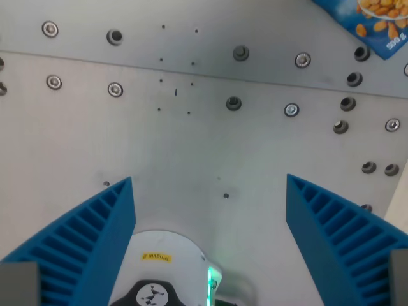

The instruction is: Move in gripper negative x

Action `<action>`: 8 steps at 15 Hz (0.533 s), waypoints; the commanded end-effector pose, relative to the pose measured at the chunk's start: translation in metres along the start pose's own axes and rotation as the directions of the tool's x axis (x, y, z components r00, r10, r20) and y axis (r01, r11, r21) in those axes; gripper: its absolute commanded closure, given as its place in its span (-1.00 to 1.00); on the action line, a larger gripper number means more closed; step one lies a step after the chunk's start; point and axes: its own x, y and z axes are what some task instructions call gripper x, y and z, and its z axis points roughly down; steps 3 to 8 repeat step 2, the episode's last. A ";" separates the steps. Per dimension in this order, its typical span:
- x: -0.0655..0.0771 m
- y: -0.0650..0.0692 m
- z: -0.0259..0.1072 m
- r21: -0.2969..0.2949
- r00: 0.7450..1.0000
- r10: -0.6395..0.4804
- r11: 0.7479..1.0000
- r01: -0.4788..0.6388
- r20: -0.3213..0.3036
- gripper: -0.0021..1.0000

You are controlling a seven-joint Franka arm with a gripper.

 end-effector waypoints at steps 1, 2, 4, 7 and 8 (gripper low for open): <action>-0.028 0.003 0.001 -0.015 0.995 -0.017 1.000 0.016 -0.095 -1.00; -0.033 0.003 0.001 -0.015 0.995 -0.017 1.000 0.016 -0.095 -1.00; -0.033 0.003 0.001 -0.015 0.995 -0.017 1.000 0.016 -0.095 -1.00; -0.033 0.003 0.001 -0.015 0.995 -0.017 1.000 0.016 -0.095 -1.00; -0.033 0.003 0.001 -0.015 0.995 -0.017 1.000 0.016 -0.095 -1.00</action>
